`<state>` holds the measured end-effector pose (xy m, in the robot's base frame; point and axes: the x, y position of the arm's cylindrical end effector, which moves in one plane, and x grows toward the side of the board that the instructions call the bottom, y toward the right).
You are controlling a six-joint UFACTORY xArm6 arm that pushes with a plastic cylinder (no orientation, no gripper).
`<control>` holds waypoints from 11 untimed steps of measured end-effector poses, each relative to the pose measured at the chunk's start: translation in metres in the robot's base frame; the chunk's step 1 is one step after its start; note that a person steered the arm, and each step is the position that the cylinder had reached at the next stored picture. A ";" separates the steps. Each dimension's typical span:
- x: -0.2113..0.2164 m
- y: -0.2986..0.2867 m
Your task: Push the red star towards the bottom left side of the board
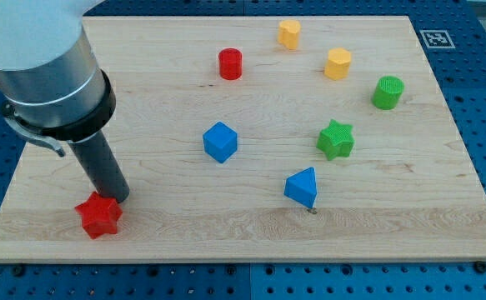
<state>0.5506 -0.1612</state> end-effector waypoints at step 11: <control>0.034 -0.011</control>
